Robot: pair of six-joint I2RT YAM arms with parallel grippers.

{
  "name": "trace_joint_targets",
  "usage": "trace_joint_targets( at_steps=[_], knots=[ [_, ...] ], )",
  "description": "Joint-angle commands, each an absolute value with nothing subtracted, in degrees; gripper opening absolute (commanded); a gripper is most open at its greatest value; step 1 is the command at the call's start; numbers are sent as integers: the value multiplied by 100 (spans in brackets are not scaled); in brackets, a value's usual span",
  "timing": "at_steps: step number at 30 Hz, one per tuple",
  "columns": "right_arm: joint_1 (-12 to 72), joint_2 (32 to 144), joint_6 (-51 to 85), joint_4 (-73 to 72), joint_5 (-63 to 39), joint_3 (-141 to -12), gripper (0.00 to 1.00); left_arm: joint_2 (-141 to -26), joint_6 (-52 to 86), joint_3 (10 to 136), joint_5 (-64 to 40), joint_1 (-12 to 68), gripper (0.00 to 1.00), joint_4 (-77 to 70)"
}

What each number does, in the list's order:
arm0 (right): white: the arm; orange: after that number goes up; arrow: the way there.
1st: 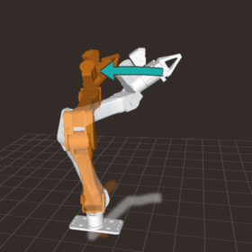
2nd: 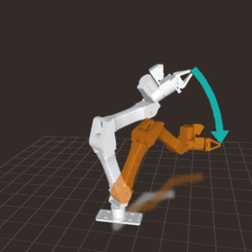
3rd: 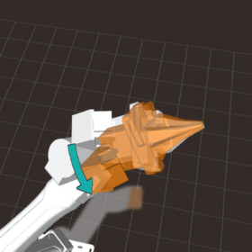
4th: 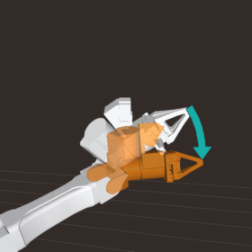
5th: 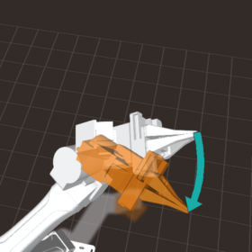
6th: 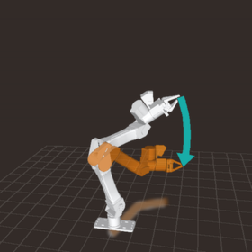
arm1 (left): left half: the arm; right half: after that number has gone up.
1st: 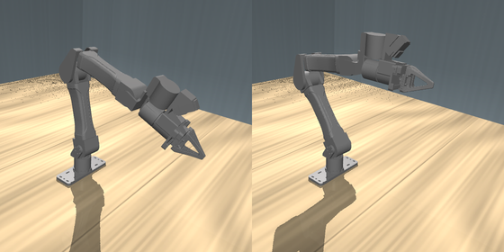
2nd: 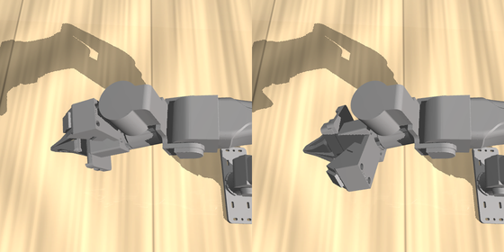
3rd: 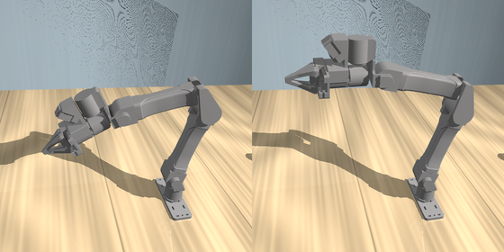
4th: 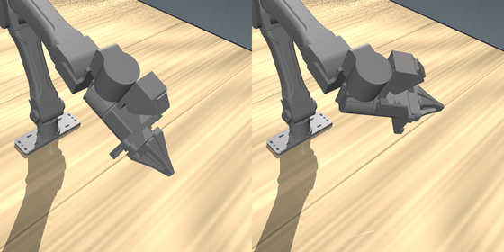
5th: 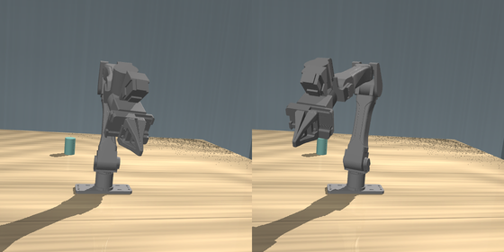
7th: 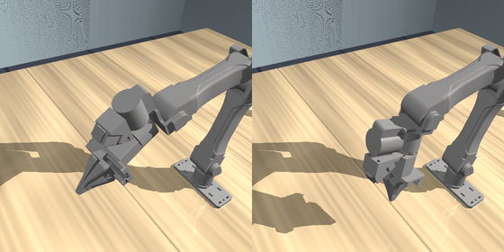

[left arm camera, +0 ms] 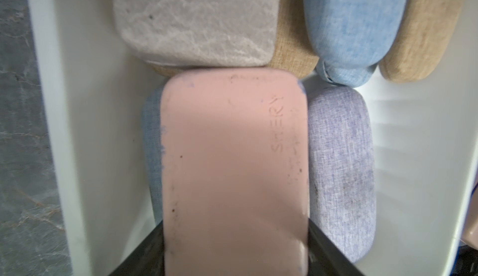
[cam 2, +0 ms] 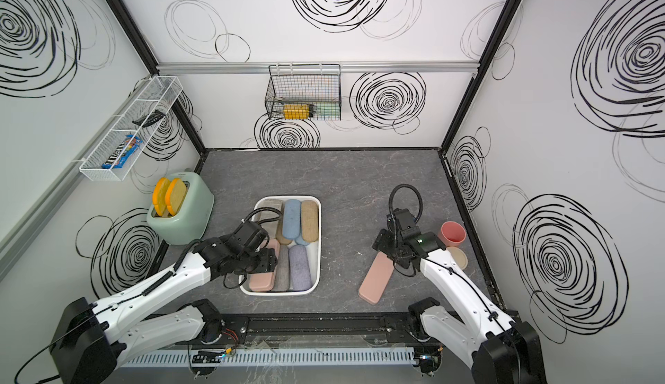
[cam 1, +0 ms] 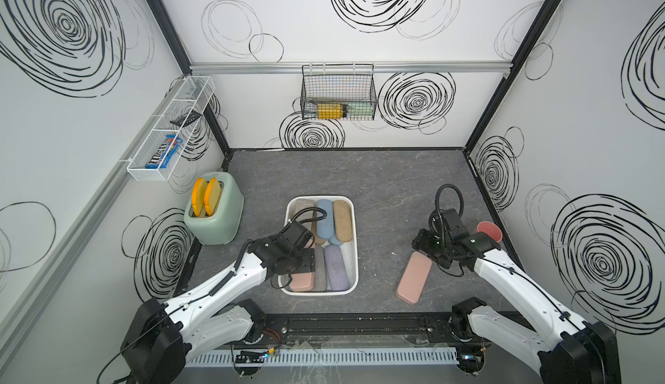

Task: Put the glasses cases into the storage boxes
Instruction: Place the glasses case in the storage box, then pick up the glasses case at the center of the board.

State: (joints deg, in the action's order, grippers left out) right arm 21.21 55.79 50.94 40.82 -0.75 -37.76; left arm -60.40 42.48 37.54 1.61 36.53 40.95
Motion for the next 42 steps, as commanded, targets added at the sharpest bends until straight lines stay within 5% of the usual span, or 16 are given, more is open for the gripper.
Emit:
trace_joint_targets(
  at_steps=[1, 9, 12, 27, 42],
  knots=[
    [2146, 5633, 5074, 4181, 6, -3817, 83, -6134, 4315, 3700, 546, 3612, 85, 3383],
    [2633, 5942, 5261, 4842, 500, -4065, 96, -5819, 4290, 3640, 539, 3629, 99, 3331],
    [3006, 6061, 5607, 5034, 670, -4057, 96, -5598, 4192, 3844, 579, 3625, 96, 3523],
    [3789, 6420, 6381, 4647, 546, -3366, 96, -5353, 2939, 4959, -268, 2421, 96, 2415],
    [4433, 7353, 6741, 4370, 784, -3403, 87, -4968, 2697, 3568, -889, 1526, 100, 1563]
  ],
)
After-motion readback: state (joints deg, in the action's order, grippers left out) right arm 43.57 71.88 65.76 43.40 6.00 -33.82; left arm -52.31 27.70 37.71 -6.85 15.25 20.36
